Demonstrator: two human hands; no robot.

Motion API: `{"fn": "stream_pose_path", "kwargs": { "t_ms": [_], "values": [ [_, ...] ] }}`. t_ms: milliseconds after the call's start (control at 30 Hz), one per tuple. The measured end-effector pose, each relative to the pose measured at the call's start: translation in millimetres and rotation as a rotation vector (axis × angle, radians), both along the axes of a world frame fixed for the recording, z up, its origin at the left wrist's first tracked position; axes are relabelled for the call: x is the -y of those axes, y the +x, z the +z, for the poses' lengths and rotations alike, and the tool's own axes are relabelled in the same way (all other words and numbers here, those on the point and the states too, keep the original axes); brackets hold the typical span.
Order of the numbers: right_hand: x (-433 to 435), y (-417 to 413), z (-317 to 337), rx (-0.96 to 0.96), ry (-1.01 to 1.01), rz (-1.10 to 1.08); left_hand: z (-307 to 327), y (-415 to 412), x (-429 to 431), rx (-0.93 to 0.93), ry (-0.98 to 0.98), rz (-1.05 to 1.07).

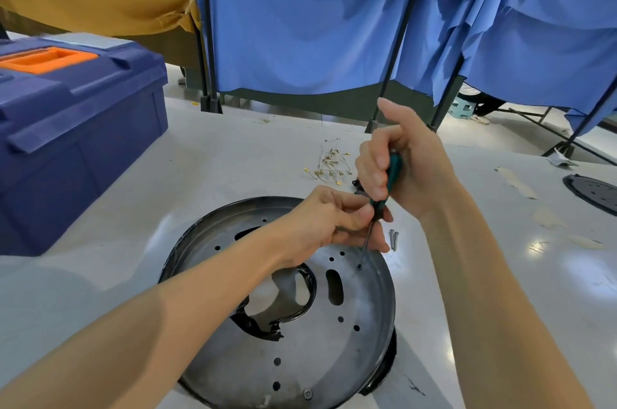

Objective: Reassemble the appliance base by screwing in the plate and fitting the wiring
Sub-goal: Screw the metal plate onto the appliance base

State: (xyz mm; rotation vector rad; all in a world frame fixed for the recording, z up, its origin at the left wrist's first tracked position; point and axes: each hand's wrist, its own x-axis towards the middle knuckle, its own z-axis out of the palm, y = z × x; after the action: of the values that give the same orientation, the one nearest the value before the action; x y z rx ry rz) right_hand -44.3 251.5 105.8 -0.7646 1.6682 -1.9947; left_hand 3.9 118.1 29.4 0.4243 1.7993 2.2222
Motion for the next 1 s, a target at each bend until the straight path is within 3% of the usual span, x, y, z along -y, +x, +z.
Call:
{"fn": "stream_pose_path", "kwargs": {
  "t_ms": [67, 167, 300, 367, 433, 500, 633, 733, 833, 1000],
  "values": [
    [4.0, -1.0, -2.7, 0.011, -0.031, 0.109, -0.3, -0.1, 2.1, 0.012, 0.017, -0.026],
    [12.8, 4.1, -9.9, -0.034, -0.095, -0.001, -1.2, 1.0, 5.3, 0.013, 0.062, -0.045],
    [11.7, 15.3, -15.8, -0.133, -0.214, -0.469, -3.1, -0.2, 0.1, -0.003, 0.07, -0.059],
    [15.7, 21.8, -22.9, -0.218, -0.213, -0.776, -3.4, -1.9, -6.6, -0.026, 0.02, -0.035],
    [19.8, 28.6, -30.0, -0.308, -0.189, -0.933, -3.7, -2.6, -9.7, -0.029, -0.012, -0.015],
    [14.4, 25.8, -30.7, -0.28, -0.197, -0.803, -3.5, -2.2, -8.2, -0.024, -0.011, -0.019],
    [-10.5, 6.2, -9.6, 0.036, -0.09, -0.076, -1.1, -2.0, -4.6, -0.004, -0.011, -0.046],
    [-7.7, 1.3, -11.1, 0.031, -0.134, 0.109, -0.6, -0.9, -3.7, 0.015, 0.002, -0.076],
    [4.1, 7.0, -16.9, -0.052, -0.166, -0.071, -2.9, -2.9, 1.8, 0.035, 0.034, -0.085],
    [15.9, 20.1, -26.1, -0.161, -0.266, -0.7, -1.7, -2.7, -3.5, 0.033, 0.075, -0.039]
  ]
}}
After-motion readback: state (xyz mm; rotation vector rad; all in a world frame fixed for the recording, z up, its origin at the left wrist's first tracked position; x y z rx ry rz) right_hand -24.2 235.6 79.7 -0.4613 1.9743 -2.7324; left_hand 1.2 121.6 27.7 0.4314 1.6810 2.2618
